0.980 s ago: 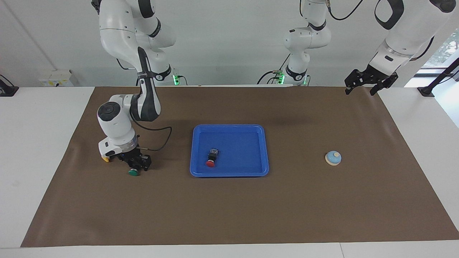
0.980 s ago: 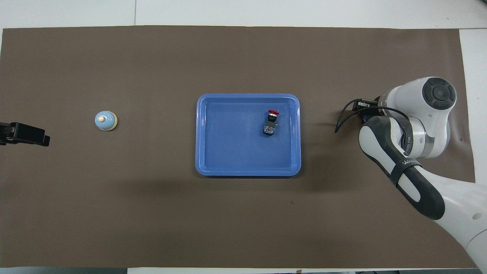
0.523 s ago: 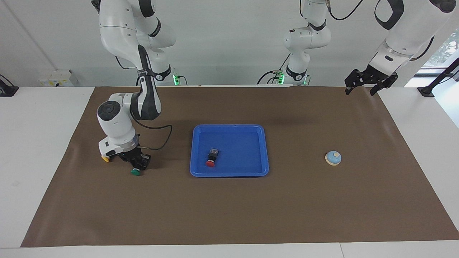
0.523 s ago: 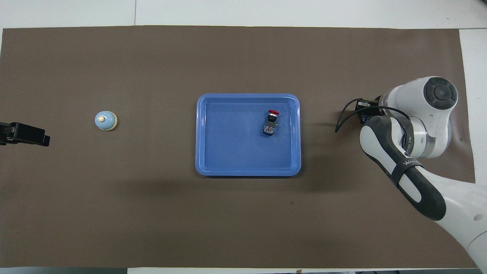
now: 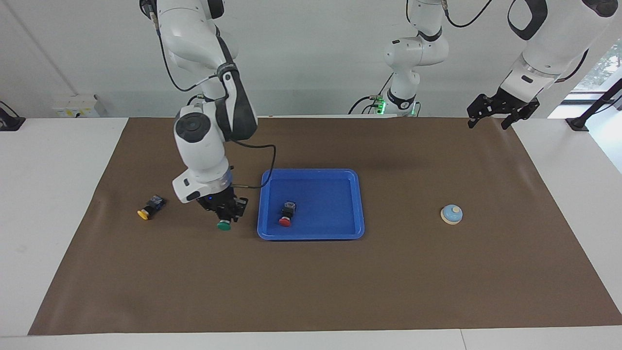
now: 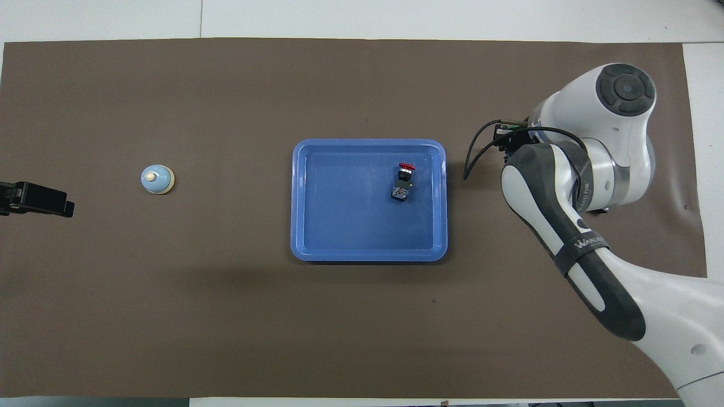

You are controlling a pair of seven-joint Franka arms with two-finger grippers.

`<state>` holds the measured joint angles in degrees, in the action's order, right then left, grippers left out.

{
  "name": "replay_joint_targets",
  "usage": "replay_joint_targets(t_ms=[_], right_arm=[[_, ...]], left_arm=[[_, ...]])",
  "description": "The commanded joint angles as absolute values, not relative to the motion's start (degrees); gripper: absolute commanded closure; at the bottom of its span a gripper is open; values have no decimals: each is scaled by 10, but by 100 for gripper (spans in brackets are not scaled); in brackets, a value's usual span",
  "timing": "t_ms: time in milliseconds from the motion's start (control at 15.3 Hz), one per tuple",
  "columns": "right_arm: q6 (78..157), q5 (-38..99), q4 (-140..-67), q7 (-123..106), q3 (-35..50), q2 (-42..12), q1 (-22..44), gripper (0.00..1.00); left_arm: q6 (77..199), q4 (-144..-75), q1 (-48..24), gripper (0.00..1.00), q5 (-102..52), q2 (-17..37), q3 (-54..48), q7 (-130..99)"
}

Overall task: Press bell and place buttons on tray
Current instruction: 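Grasp the green-capped button with the right gripper, then carry the green button into the tray and release it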

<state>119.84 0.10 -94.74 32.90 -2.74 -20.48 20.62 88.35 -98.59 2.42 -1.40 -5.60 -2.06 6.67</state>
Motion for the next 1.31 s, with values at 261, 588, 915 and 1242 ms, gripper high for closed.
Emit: replay_joint_targets(t_ms=[261, 588, 915, 1242], right_arm=[[1215, 47, -911, 438, -31, -247, 316, 100], [1265, 47, -918, 447, -31, -289, 353, 100], [1352, 43, -1003, 446, -30, -279, 355, 100], [1375, 47, -1034, 447, -30, -270, 366, 100]], left_arm=[[879, -981, 22, 0, -15, -57, -18, 70], [879, -981, 22, 0, -15, -57, -18, 70], [879, -981, 22, 0, -15, -57, -18, 70], [879, -981, 22, 0, -15, -57, -18, 70]])
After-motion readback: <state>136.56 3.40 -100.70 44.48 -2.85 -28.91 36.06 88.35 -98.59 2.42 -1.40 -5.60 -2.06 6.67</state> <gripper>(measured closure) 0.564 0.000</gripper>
